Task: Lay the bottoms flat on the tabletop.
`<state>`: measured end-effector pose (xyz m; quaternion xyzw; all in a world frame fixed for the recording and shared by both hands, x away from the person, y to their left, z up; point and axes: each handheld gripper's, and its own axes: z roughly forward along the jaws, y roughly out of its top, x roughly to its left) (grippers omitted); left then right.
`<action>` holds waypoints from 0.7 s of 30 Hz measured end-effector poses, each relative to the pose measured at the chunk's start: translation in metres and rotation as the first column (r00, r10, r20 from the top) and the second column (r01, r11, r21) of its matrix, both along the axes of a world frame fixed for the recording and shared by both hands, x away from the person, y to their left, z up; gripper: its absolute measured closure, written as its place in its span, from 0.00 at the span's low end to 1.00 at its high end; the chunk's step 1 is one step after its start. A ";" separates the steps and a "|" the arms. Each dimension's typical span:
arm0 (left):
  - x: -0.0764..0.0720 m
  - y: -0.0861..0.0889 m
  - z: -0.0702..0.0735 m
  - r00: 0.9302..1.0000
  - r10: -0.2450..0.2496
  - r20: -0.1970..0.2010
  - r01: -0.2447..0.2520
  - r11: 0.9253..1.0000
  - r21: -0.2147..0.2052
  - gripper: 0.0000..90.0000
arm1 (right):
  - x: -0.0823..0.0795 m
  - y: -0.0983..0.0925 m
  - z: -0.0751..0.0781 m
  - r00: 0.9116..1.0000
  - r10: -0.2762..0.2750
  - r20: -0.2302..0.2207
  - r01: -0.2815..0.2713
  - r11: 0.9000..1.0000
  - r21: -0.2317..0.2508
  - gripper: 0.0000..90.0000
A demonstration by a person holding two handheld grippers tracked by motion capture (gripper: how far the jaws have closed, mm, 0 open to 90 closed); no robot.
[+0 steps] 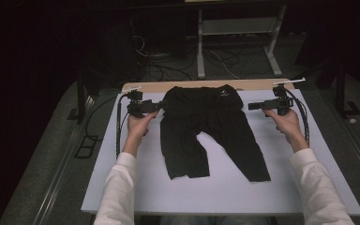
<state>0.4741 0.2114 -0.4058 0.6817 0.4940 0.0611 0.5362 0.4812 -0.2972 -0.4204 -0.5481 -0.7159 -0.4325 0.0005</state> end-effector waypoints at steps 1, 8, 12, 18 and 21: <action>-0.002 0.000 0.000 1.000 0.000 0.002 0.000 1.000 -0.002 0.00 | -0.002 -0.001 0.000 1.000 -0.001 0.003 0.001 1.000 -0.002 0.03; -0.015 0.002 0.004 1.000 -0.016 0.025 0.016 1.000 -0.003 0.00 | -0.018 -0.006 0.004 0.999 0.001 0.038 -0.001 1.000 0.005 0.00; -0.022 0.002 0.007 0.999 -0.024 0.036 0.023 1.000 0.014 0.00 | -0.029 -0.008 0.005 0.999 0.008 0.048 -0.008 1.000 0.009 0.00; -0.038 0.001 0.009 0.998 -0.038 0.058 0.038 0.999 0.008 0.00 | -0.049 -0.010 0.007 0.997 0.012 0.081 -0.014 1.000 0.017 0.00; -0.046 -0.003 0.009 0.996 -0.056 0.066 0.056 0.998 0.014 0.00 | -0.061 -0.010 0.005 0.996 0.014 0.091 -0.015 1.000 0.012 0.00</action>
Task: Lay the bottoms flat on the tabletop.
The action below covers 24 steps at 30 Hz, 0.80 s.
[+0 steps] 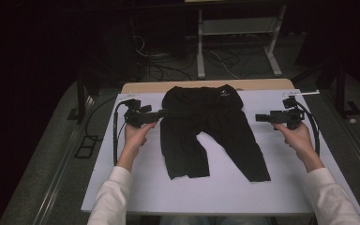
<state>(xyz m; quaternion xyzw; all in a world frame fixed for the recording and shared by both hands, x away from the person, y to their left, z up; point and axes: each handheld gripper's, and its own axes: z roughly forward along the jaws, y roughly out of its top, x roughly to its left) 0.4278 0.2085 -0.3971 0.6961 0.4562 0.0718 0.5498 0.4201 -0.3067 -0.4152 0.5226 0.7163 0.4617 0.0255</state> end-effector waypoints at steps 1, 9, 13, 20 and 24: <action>-0.003 -0.001 0.000 1.000 -0.006 0.004 0.006 1.000 0.003 0.00 | -0.004 0.000 -0.001 1.000 0.002 0.001 -0.002 1.000 -0.002 0.00; -0.020 -0.013 -0.001 0.999 -0.043 0.033 0.043 0.999 0.017 0.00 | -0.029 -0.004 -0.008 1.000 0.002 0.018 -0.001 1.000 -0.006 0.00; -0.028 -0.018 -0.004 0.997 -0.063 0.043 0.062 0.998 0.034 0.00 | -0.039 -0.006 -0.005 1.000 0.005 0.029 -0.005 1.000 0.000 0.00; -0.043 -0.031 -0.013 0.993 -0.107 0.048 0.104 0.992 0.071 0.00 | -0.057 -0.002 -0.001 0.998 0.018 0.052 -0.017 1.000 -0.009 0.00; -0.051 -0.042 -0.015 0.988 -0.145 0.048 0.141 0.987 0.080 0.00 | -0.071 0.002 0.001 0.998 0.023 0.061 -0.023 1.000 0.001 0.00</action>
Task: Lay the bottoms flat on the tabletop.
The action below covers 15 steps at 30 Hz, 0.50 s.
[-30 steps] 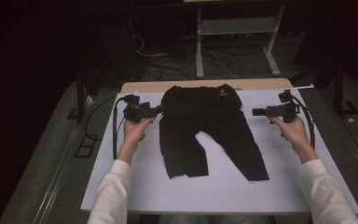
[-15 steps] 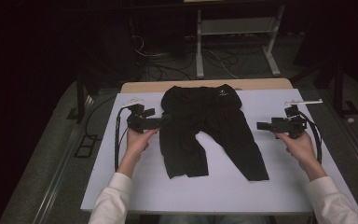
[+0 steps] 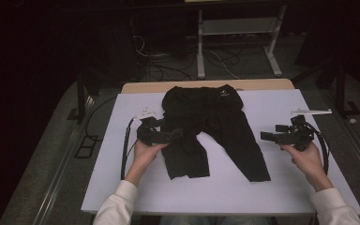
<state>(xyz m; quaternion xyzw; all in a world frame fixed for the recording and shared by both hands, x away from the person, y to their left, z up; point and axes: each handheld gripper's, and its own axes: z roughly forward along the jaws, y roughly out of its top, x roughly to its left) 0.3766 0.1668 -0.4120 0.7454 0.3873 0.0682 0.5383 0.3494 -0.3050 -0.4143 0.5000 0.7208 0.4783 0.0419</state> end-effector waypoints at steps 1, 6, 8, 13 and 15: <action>-0.003 -0.003 0.000 1.000 -0.011 0.003 0.011 1.000 -0.002 0.00 | -0.003 0.000 0.000 1.000 0.003 0.000 -0.003 1.000 0.008 0.00; -0.015 -0.015 0.004 0.998 -0.067 0.022 0.066 0.998 0.010 0.00 | -0.013 0.003 -0.005 1.000 0.014 -0.013 -0.014 1.000 -0.017 0.00; -0.019 -0.019 0.005 0.996 -0.079 0.031 0.079 0.997 0.010 0.00 | -0.015 0.003 -0.008 1.000 0.017 -0.025 -0.018 1.000 -0.024 0.00; -0.022 -0.026 0.003 0.994 -0.107 0.031 0.106 0.994 0.028 0.00 | -0.023 0.005 -0.015 0.997 0.040 -0.073 -0.043 0.998 -0.038 0.04; -0.023 -0.029 0.001 0.993 -0.115 0.026 0.115 0.993 0.031 0.00 | -0.027 0.006 -0.017 0.994 0.050 -0.092 -0.055 0.997 -0.051 0.06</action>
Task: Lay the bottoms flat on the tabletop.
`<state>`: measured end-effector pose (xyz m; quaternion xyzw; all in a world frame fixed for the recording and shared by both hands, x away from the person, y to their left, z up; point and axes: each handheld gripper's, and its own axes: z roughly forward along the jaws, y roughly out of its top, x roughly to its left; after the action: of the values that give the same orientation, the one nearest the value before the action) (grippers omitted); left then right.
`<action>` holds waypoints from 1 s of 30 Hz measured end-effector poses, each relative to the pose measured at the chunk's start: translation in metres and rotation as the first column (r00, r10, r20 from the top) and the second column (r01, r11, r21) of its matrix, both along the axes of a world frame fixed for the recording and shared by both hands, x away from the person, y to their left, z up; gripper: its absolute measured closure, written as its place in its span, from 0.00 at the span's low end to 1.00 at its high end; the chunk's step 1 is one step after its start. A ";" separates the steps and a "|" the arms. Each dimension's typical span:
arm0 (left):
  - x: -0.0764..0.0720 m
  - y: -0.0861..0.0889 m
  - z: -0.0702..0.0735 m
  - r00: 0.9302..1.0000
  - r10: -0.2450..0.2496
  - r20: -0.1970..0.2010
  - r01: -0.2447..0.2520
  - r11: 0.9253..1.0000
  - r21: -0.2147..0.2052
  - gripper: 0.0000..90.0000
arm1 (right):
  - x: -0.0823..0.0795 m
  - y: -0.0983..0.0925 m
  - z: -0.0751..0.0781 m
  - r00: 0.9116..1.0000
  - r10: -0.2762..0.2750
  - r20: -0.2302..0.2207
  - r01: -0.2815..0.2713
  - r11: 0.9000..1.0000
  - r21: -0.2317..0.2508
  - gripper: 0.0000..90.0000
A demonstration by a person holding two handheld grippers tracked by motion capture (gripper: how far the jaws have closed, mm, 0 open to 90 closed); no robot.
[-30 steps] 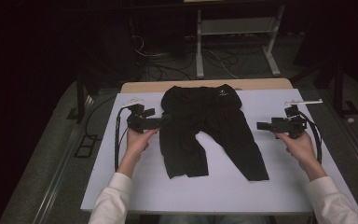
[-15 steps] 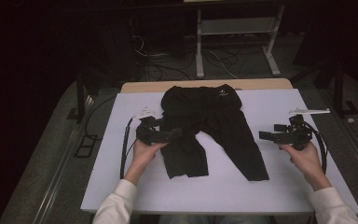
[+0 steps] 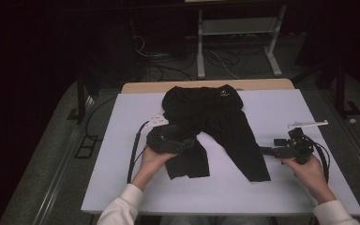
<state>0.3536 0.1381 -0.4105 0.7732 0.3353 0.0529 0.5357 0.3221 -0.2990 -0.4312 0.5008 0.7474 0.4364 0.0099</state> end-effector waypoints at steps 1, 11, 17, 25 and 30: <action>0.000 -0.001 -0.001 1.000 -0.003 -0.003 0.003 1.000 0.003 0.00 | -0.002 0.000 -0.001 1.000 0.007 -0.010 -0.007 1.000 0.002 0.08; -0.005 -0.013 -0.004 0.999 -0.044 0.007 0.044 0.999 0.032 0.00 | -0.002 0.009 -0.018 0.992 0.064 -0.106 -0.069 0.997 -0.042 0.28; -0.005 -0.016 -0.007 0.999 -0.052 0.003 0.052 0.997 0.050 0.00 | 0.000 0.014 -0.023 0.985 0.074 -0.157 -0.080 0.996 -0.032 0.56; -0.006 -0.020 -0.009 0.998 -0.065 0.007 0.065 0.996 0.059 0.00 | 0.004 0.012 -0.018 0.971 0.167 -0.171 -0.146 0.981 0.131 0.96; -0.005 -0.024 -0.010 0.997 -0.077 -0.004 0.077 0.995 0.070 0.00 | 0.017 -0.004 0.001 0.992 0.095 -0.077 -0.077 0.974 0.214 0.96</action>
<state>0.3490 0.1141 -0.4204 0.8038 0.3035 0.0434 0.5099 0.3391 -0.3025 -0.4305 0.4847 0.7178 0.4907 -0.0945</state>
